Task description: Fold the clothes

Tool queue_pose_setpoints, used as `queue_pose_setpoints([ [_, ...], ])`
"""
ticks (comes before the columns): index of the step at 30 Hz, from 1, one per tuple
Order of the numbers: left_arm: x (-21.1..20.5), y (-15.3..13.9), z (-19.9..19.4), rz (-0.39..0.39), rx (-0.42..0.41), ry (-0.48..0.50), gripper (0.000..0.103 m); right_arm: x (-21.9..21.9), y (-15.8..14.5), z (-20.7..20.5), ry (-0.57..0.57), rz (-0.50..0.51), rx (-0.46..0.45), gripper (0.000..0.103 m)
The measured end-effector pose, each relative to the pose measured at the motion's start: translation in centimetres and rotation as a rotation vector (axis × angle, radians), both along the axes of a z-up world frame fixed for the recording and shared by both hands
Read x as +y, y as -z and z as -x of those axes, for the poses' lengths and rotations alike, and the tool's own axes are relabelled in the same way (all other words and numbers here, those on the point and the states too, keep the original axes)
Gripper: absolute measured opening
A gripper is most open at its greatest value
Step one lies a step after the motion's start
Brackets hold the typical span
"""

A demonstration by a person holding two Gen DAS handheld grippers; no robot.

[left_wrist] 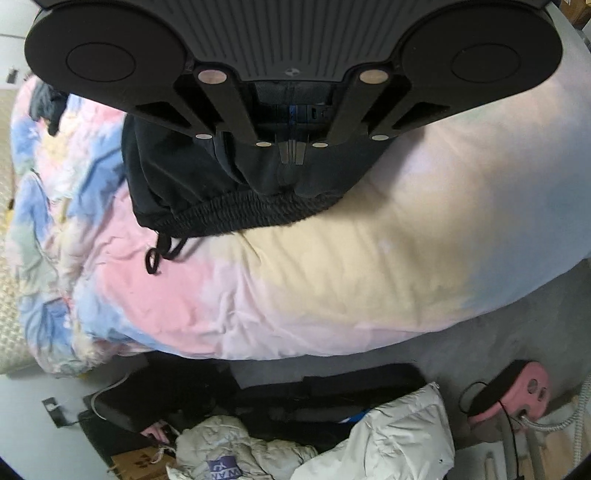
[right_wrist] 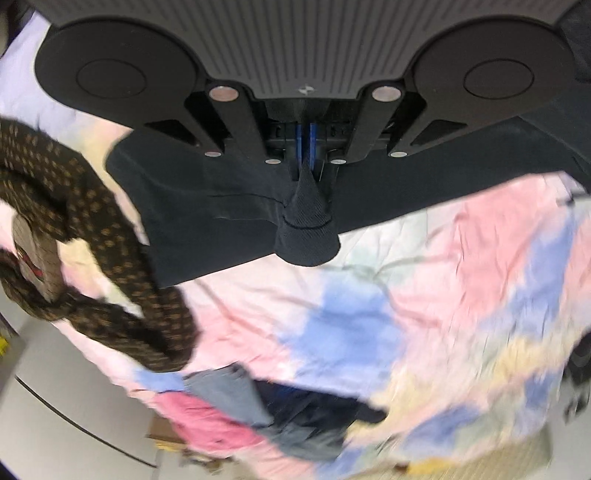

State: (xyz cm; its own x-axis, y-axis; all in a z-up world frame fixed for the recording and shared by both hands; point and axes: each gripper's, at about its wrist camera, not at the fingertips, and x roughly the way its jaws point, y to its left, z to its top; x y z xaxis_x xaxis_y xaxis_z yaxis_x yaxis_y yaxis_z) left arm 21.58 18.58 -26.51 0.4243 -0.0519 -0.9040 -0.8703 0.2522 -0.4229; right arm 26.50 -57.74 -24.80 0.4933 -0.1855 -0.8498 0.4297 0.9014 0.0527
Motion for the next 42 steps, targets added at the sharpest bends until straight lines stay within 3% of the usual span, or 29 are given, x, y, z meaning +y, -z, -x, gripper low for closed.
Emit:
queue_pose_setpoints([
  [1,0.0,-0.1,0.4,0.008,-0.007,0.001,0.008,-0.8,-0.6,1.0,0.029,-0.014,-0.02,0.004],
  [4,-0.1,1.0,1.0,0.053,-0.007,-0.033,0.052,-3.0,-1.8,4.1,0.118,-0.054,-0.063,0.003],
  [8,-0.4,2.9,0.6,0.099,-0.033,-0.059,0.075,-5.8,-1.8,8.3,0.252,-0.092,-0.074,0.003],
  [16,0.0,5.6,-3.7,0.127,-0.006,-0.023,0.078,-10.9,4.6,16.5,0.616,-0.159,0.066,0.003],
  [20,0.4,7.3,-6.6,0.117,0.079,0.003,0.079,-10.7,5.7,17.3,0.633,-0.156,0.101,0.003],
  [26,0.1,10.8,-10.9,0.128,0.229,0.044,0.082,-10.1,5.9,14.7,0.603,-0.137,0.111,0.004],
  [29,-0.7,12.7,-12.6,0.139,0.328,0.073,0.081,-10.1,6.5,13.7,0.596,-0.129,0.127,0.005],
  [33,-1.9,14.3,-14.2,0.107,0.408,0.094,0.065,-10.4,7.3,13.1,0.613,-0.133,0.142,0.006],
  [36,-2.8,14.8,-14.8,0.072,0.434,0.086,0.044,-10.4,7.8,12.6,0.618,-0.135,0.15,0.007],
  [38,-3.3,14.5,-15.4,0.045,0.438,0.107,0.022,-10.4,7.9,12.3,0.62,-0.137,0.152,0.007],
  [39,-3.4,14.2,-15.6,0.036,0.437,0.118,0.018,-10.4,7.9,12.1,0.62,-0.138,0.152,0.007],
  [40,-3.6,13.9,-15.8,0.026,0.436,0.129,0.003,-10.4,7.9,12.0,0.619,-0.14,0.151,0.007],
  [42,-3.7,13.2,-15.8,0.012,0.429,0.135,0.003,-10.5,7.8,11.8,0.618,-0.144,0.145,0.007],
])
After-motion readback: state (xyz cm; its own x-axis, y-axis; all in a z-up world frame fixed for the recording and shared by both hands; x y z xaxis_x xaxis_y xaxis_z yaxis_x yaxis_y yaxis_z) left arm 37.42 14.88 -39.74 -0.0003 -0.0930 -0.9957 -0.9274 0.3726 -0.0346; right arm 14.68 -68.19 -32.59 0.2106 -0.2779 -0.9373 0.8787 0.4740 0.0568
